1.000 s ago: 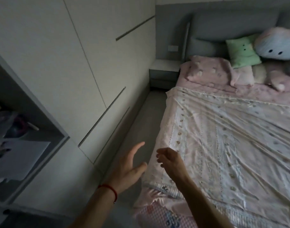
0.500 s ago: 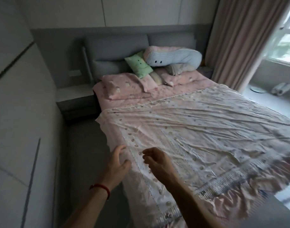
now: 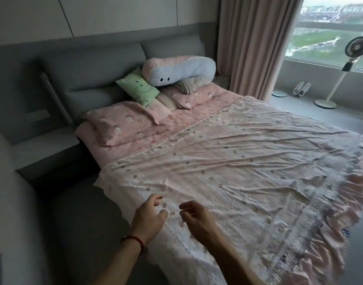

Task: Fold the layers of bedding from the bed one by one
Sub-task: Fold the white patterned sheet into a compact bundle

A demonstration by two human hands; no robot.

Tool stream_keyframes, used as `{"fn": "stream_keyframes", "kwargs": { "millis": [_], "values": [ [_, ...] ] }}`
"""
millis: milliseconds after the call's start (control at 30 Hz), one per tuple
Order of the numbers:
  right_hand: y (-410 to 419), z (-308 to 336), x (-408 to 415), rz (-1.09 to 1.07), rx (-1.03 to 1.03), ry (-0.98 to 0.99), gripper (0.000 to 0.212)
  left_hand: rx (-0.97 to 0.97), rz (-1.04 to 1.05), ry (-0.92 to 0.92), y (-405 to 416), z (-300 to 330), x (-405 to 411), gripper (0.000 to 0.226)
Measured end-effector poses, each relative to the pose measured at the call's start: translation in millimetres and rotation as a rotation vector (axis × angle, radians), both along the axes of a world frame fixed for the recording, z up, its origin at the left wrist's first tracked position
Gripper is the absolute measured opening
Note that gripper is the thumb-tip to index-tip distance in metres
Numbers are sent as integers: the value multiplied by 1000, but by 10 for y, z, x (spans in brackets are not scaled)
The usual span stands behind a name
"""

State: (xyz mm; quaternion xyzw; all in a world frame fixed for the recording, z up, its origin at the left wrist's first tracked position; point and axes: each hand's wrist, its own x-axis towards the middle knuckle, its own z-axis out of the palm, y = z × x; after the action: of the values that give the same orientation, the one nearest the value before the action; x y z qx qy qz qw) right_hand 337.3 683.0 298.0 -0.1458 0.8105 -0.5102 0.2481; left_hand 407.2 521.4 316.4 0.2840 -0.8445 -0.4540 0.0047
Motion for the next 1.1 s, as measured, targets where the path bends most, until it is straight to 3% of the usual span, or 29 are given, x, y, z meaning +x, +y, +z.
{"fn": "stream_keyframes", "kwargs": {
  "millis": [200, 300, 467, 767, 1100],
  "values": [
    [-1374, -237, -298, -16, 54, 3, 22, 9, -20, -141, -1788, -369, -375, 41],
    [-1840, -486, -375, -111, 123, -40, 21, -19, -150, -265, -2426, -506, -635, 41],
    [-2228, -873, -591, -244, 208, -168, 25, -100, -459, -307, -2798, -580, -1330, 53],
    [-1947, -1591, -906, -657, 245, -479, 30, -198, -1061, -364, -2277, -1119, -2350, 66],
    [-1128, -1784, 300, -1385, 290, -533, 4, -272, -1775, -375, -977, -1456, -2440, 75]
  ]
}}
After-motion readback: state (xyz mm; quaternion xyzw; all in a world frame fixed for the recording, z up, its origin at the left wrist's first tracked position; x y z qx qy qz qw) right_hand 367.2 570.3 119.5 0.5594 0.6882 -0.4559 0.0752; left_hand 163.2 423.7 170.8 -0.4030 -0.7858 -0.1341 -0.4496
